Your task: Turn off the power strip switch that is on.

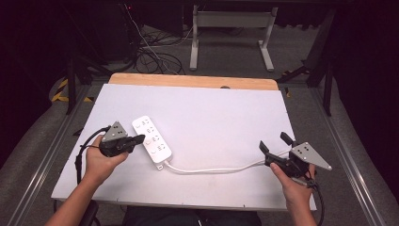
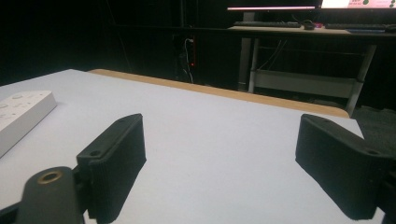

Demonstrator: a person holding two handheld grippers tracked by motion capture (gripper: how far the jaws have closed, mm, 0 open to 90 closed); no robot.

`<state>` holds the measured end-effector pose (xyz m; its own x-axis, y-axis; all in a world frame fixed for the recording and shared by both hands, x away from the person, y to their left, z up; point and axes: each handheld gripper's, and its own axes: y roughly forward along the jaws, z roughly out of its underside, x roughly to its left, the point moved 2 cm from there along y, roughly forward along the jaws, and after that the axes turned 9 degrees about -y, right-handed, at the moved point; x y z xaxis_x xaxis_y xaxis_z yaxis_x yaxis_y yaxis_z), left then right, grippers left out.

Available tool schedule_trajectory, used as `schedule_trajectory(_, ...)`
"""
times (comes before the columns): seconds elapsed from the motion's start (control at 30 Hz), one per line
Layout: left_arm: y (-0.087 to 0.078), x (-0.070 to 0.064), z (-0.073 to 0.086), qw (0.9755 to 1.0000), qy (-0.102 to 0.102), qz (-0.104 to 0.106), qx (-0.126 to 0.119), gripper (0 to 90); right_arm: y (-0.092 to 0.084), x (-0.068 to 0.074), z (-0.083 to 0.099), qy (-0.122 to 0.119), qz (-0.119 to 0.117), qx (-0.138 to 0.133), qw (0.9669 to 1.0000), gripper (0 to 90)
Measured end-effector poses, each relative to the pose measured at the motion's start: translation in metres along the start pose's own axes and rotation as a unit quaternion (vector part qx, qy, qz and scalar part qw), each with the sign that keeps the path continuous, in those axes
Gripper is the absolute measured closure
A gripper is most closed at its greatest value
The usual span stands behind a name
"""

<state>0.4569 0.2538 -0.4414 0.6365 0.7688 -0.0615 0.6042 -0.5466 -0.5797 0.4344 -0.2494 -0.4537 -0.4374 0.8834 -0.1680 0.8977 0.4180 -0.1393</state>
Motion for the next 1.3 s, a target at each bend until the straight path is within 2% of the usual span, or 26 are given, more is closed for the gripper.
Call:
schedule_trajectory(0.13,0.008,-0.003,0.001,0.9996,0.012,0.004,0.026,90.0,0.0,0.0,0.0,0.001,-0.001,0.001,1.0,15.9)
schedule_trajectory(0.3,0.018,-0.004,0.005,0.9982,0.01,0.007,0.058,90.0,0.001,0.001,0.0,0.001,-0.002,0.002,1.0,16.2)
schedule_trajectory(0.47,0.029,-0.006,0.006,0.997,0.012,0.014,0.075,90.0,0.002,0.002,0.0,0.0,-0.002,0.003,1.0,16.4)
schedule_trajectory(0.63,0.034,-0.009,0.006,0.9961,0.018,0.024,0.083,90.0,0.002,0.001,0.0,0.0,-0.002,0.004,1.0,16.4)
schedule_trajectory(0.93,0.04,-0.011,0.006,0.9944,0.028,0.026,0.098,90.0,0.001,0.001,0.0,0.0,-0.002,0.002,1.0,16.6)
schedule_trajectory(1.1,0.041,-0.012,0.007,0.9943,0.025,0.026,0.1,90.0,0.001,0.001,0.0,0.0,-0.003,0.003,1.0,16.6)
schedule_trajectory(1.17,0.043,-0.013,0.008,0.9939,0.015,0.035,0.103,90.0,0.001,0.002,0.0,0.0,-0.003,0.004,1.0,16.6)
schedule_trajectory(1.3,0.044,-0.017,0.008,0.9945,0.029,0.011,0.1,90.0,0.0,0.001,0.0,0.004,-0.001,0.003,1.0,16.6)
